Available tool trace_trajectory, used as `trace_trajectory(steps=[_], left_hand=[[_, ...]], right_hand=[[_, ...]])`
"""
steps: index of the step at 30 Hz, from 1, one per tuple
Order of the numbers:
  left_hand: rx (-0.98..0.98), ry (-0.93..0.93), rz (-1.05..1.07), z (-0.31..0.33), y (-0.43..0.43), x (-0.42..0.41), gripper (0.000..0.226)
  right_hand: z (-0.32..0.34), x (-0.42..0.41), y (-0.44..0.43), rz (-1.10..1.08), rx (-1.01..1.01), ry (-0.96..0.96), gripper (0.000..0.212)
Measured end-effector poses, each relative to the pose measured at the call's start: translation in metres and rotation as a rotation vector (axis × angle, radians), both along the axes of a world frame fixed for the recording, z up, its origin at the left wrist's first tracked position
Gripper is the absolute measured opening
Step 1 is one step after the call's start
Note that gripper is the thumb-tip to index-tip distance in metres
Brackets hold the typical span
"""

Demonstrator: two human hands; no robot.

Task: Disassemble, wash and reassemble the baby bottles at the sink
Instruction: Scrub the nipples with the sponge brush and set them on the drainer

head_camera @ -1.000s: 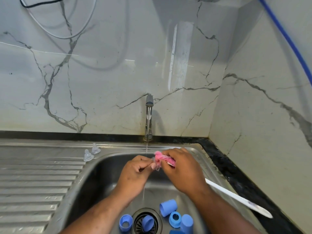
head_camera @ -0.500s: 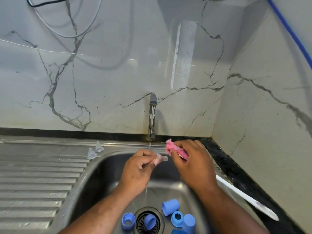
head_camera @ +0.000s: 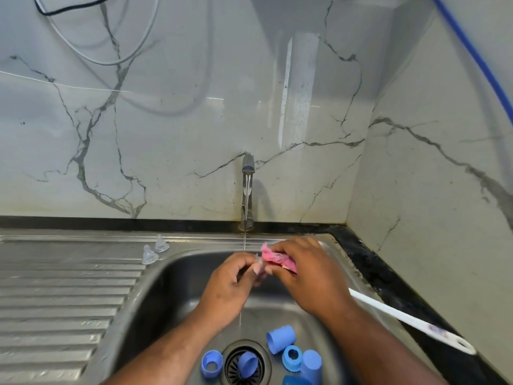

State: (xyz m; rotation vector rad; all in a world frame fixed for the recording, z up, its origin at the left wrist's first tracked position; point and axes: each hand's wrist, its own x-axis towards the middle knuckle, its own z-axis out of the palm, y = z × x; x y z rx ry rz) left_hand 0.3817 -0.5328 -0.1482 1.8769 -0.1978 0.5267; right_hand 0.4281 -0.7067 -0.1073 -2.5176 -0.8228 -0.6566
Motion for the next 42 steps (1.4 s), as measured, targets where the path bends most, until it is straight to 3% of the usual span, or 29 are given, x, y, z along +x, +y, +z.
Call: trace_trajectory(steps=[7, 11, 14, 19, 24, 27, 32, 38, 42], left_hand=[[-0.25, 0.079, 0.029, 0.008, -0.006, -0.004, 0.016], [-0.597, 0.153, -0.048, 0.006, -0.009, -0.002, 0.037], [-0.682, 0.184, -0.056, 0.004, -0.009, 0.001, 0.042], [-0.632, 0.2, -0.017, 0.004, -0.003, 0.0, 0.048], [-0.505, 0.19, -0.12, 0.004, 0.008, -0.001, 0.033], [-0.398, 0.174, -0.123, 0.004, 0.006, 0.0, 0.047], [-0.471, 0.117, -0.122, 0.006, 0.005, 0.001, 0.046], [-0.711, 0.19, -0.259, 0.007, 0.007, 0.003, 0.044], [-0.726, 0.195, -0.256, 0.006, 0.005, 0.004, 0.031]], right_hand=[[-0.003, -0.001, 0.002, -0.01, 0.051, 0.012, 0.032], [-0.01, 0.002, 0.005, -0.009, 0.105, 0.056, 0.027], [-0.014, 0.003, 0.008, 0.002, 0.124, 0.065, 0.026], [-0.015, 0.007, 0.005, 0.019, 0.16, 0.083, 0.024], [-0.011, 0.008, 0.001, -0.013, 0.194, 0.032, 0.02], [-0.008, 0.007, 0.0, 0.0, 0.181, 0.025, 0.025], [-0.009, 0.006, 0.001, 0.058, 0.187, 0.025, 0.026], [-0.009, 0.008, -0.001, 0.075, 0.208, 0.013, 0.023], [-0.008, 0.007, -0.001, 0.075, 0.206, 0.015, 0.023]])
